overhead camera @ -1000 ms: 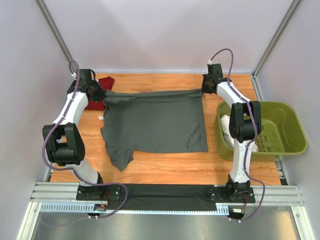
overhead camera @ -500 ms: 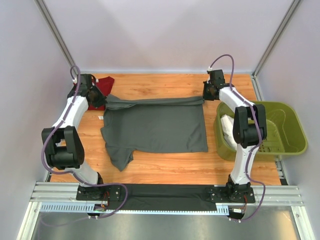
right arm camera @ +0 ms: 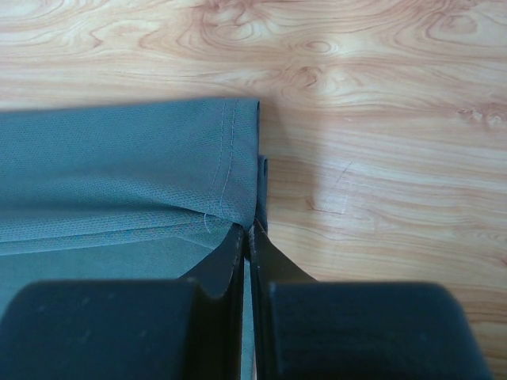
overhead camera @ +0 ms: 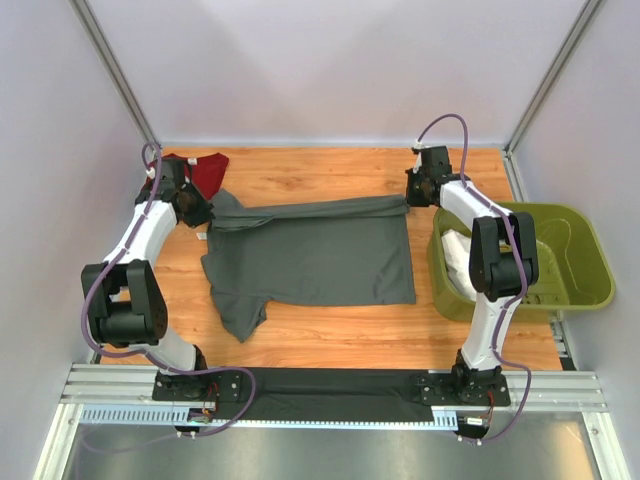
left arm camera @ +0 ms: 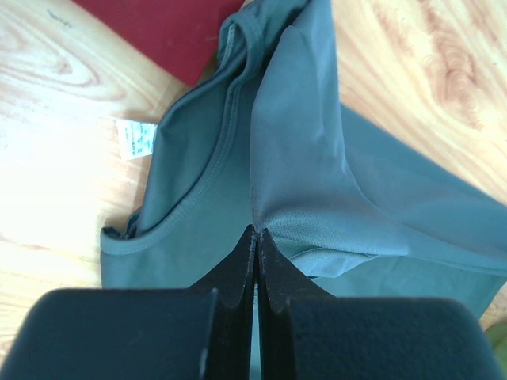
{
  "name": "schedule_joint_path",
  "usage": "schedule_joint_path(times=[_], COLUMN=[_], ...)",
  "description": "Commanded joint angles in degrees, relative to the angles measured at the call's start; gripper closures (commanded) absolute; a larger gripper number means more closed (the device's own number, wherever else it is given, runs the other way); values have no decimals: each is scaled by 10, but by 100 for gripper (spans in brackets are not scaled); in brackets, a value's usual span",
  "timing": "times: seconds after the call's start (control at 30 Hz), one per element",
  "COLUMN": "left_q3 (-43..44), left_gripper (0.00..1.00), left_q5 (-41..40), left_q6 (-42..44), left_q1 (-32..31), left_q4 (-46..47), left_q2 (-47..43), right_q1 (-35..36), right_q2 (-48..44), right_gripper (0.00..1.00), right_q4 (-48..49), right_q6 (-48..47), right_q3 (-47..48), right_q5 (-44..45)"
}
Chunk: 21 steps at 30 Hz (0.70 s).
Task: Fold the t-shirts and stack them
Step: Fold the tshirt
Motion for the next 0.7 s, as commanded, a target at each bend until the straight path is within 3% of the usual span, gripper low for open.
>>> schedule_joint_path(times=[0.0, 0.23, 0.37, 0.67], left_q3=[-10, -40, -47, -64], left_gripper=[100, 100, 100, 100], left_q5=[-9, 3, 10, 19], left_q6=[13, 32, 40, 51], left_q1=[7, 7, 7, 5], left_q4=[3, 27, 25, 10], left_q2=[-32, -34, -39, -57], right_q1=[-7, -6, -7, -6], right_q2=[-27, -22, -29, -48], right_gripper=[100, 96, 77, 54], right_q4=[24, 5, -8, -66], right_q6=[-16, -22, -27, -15], right_q3=[-3, -2, 2, 50], right_q5=[2, -5, -30, -52])
